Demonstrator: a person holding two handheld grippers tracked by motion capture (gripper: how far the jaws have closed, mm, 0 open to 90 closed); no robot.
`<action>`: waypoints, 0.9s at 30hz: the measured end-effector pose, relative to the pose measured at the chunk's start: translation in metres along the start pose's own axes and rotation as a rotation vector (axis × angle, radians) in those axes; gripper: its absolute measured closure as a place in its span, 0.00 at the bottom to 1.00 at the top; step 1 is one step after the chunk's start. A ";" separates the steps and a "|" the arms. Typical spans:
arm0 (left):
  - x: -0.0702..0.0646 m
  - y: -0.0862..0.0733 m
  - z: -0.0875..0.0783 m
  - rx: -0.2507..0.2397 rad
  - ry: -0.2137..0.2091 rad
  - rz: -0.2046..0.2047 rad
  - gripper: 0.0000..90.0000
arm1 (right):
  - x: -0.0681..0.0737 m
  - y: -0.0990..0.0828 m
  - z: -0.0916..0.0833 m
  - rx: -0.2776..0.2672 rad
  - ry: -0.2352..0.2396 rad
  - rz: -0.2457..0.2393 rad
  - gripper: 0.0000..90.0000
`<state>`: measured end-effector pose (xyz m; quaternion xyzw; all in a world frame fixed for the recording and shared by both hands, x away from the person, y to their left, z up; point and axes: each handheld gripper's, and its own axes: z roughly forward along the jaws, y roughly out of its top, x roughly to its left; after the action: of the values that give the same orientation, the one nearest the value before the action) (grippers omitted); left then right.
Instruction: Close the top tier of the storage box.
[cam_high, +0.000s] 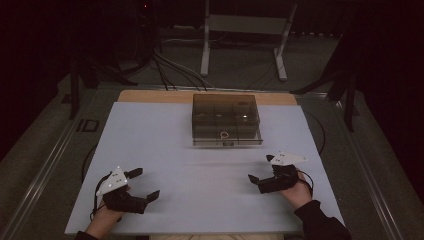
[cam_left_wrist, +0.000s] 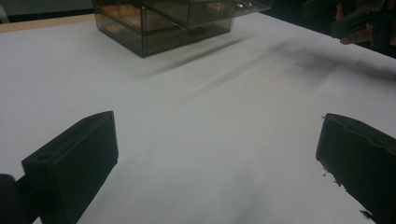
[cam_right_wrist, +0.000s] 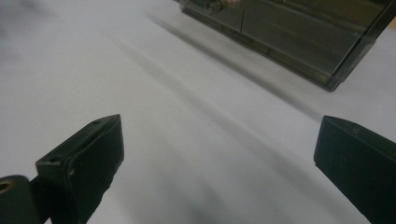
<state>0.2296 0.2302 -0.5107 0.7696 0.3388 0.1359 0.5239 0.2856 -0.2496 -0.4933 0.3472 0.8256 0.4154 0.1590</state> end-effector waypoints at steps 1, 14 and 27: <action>0.000 0.000 0.000 0.000 -0.001 -0.001 0.00 | 0.001 0.002 -0.001 -0.003 -0.004 -0.008 0.02; 0.000 0.000 0.000 -0.001 -0.006 -0.002 0.00 | 0.005 0.016 -0.007 -0.029 -0.028 -0.010 0.02; 0.000 0.000 0.000 -0.003 -0.005 -0.002 0.00 | 0.006 0.029 -0.011 -0.052 -0.050 -0.008 0.02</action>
<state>0.2294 0.2299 -0.5105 0.7689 0.3380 0.1337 0.5260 0.2879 -0.2397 -0.4631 0.3498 0.8118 0.4272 0.1902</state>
